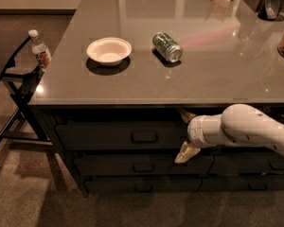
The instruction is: Open top drawer
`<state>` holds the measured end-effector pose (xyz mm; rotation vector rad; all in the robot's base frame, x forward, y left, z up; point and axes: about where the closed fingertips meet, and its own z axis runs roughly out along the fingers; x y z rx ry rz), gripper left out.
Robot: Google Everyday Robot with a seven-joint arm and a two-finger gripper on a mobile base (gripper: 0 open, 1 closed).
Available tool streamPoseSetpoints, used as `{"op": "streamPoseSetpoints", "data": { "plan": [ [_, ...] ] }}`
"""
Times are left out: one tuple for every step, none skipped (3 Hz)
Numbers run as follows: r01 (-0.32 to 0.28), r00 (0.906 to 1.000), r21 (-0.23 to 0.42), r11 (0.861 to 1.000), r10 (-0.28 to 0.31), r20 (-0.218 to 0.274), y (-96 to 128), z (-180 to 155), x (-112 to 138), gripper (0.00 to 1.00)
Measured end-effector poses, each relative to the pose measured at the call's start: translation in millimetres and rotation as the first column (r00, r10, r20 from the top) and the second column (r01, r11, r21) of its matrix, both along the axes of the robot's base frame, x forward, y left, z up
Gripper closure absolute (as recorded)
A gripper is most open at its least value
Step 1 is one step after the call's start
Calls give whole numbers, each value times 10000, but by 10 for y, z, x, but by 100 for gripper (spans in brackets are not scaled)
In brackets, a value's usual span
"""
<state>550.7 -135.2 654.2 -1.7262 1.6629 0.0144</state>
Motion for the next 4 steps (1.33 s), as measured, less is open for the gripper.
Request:
{"op": "streamPoseSetpoints", "data": {
  "plan": [
    [167,9999,47,9998,-167,8,-26,-75,32,0],
    [285,9996,57,9996,-285,12,-48,-168,93,0],
    [383,9993,50,9993,-383,-35,-85,-245,173,0],
    [383,9993,50,9993,-383,-37,-85,-246,173,19]
  ]
}}
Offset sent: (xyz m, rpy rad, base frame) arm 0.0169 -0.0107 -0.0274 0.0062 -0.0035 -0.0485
